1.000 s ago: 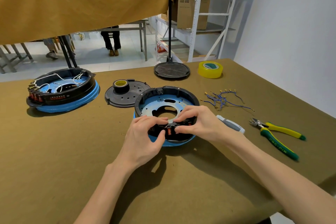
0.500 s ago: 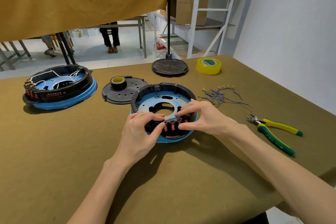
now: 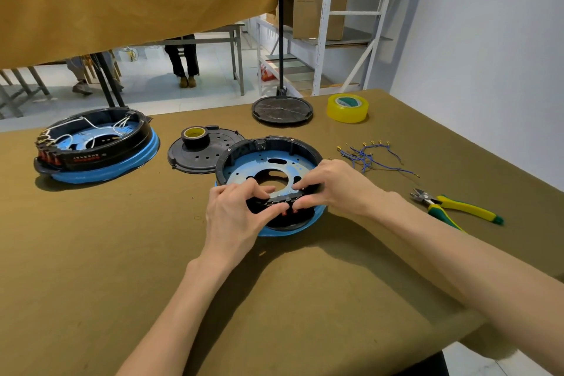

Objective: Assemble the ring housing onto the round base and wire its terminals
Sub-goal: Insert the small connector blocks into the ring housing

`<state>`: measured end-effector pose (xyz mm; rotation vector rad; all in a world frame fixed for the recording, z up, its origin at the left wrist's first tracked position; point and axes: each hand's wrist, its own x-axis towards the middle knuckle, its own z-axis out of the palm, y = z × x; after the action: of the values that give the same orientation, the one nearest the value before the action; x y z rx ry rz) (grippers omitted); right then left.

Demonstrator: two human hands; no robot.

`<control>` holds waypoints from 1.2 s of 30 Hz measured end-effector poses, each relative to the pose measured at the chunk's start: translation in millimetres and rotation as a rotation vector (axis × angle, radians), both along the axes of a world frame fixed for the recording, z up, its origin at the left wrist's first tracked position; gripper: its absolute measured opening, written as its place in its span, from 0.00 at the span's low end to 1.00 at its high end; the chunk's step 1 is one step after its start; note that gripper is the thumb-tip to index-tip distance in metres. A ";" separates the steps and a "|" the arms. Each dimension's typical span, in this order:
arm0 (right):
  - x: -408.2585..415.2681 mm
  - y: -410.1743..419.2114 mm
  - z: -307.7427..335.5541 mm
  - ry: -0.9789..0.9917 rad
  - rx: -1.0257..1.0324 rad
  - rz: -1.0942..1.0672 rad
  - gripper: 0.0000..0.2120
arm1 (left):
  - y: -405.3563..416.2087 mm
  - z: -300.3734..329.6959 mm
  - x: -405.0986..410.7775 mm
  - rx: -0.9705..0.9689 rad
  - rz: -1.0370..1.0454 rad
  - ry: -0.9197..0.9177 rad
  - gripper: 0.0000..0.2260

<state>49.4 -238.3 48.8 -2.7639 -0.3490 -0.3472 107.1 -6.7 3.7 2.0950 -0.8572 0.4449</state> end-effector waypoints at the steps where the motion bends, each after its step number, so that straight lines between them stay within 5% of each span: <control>1: 0.8 -0.1 -0.4 0.002 0.026 -0.005 0.26 | 0.4 0.3 1.1 -0.005 -0.005 -0.001 0.17; 11: 6.6 18.6 -13.2 -0.166 -0.037 0.030 0.25 | 17.0 9.7 33.7 0.138 -0.157 -0.032 0.21; 23: -5.8 29.4 -21.3 -0.173 0.099 0.001 0.18 | 17.2 0.5 34.4 0.031 -0.140 -0.051 0.19; 31: -6.8 35.8 -12.3 -0.047 -0.021 -0.057 0.32 | 24.8 -1.0 25.7 -0.140 -0.209 0.037 0.17; 36: -9.2 38.8 -10.2 -0.020 -0.015 -0.071 0.30 | 26.2 0.3 20.1 -0.268 -0.215 0.123 0.19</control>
<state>40.2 -199.5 38.6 -2.7943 -0.2597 -0.3919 127.2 19.5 4.1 1.7451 -0.8868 0.2945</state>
